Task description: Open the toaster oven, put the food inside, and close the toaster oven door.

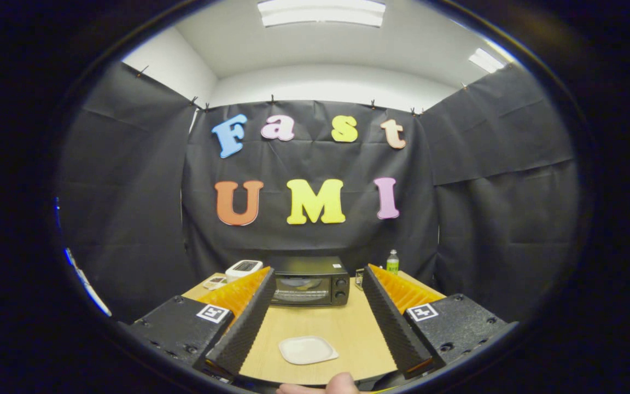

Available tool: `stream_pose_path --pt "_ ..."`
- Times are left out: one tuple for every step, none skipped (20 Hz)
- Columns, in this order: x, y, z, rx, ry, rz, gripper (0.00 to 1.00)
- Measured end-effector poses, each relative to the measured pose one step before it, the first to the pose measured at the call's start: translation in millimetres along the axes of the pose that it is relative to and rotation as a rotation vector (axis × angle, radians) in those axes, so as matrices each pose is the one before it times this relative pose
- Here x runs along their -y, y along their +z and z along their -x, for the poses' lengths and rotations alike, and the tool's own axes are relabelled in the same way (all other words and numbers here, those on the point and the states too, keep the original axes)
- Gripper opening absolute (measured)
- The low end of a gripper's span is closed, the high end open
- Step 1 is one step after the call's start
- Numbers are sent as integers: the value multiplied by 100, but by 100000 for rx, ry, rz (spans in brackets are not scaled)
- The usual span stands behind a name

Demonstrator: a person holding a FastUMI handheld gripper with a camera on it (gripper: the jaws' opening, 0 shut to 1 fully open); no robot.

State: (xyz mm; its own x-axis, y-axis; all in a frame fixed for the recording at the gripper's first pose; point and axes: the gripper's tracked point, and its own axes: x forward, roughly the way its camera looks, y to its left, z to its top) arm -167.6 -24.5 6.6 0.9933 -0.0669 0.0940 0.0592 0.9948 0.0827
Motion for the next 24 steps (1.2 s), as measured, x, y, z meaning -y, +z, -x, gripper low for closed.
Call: stream_pose_path --pt "-137 -65 116 -34 183 -271 100" --pt "-85 218 80 371 57 172 100" --pt "-86 -182 -197 15 -24 271 100" --pt "-91 -70 -168 -285 -163 333 100" --pt "-76 -191 30 -590 2 -98 100" --pt "-33 -224 -86 -979 -9 -236 100" --pt "45 -156 -169 -727 -450 -77 100" --pt "68 -106 -4 -793 -555 -200 100" --pt "33 -20 -118 -170 -269 31 100" --pt "-82 124 56 119 213 13 100" --pt "-262 -17 -104 452 494 -131 100" --pt "-167 158 17 544 401 147 100" --pt "-132 -66 -31 282 517 200 100" --pt "-240 53 69 156 658 279 100" --pt "-162 29 43 301 557 133 100" --pt "-36 128 41 376 -36 247 100" --pt "33 -33 47 -9 71 172 100" --pt "-105 -4 44 -72 138 153 100" --pt "-70 -27 -40 -134 235 85 100" --pt "-164 -54 -141 -192 523 -44 100" --pt "-132 -36 -84 -75 312 -101 100" --pt "-38 -24 -85 168 469 -330 100" --pt "-183 147 -118 503 437 -438 100" --pt "-2 143 -19 418 237 -379 100"
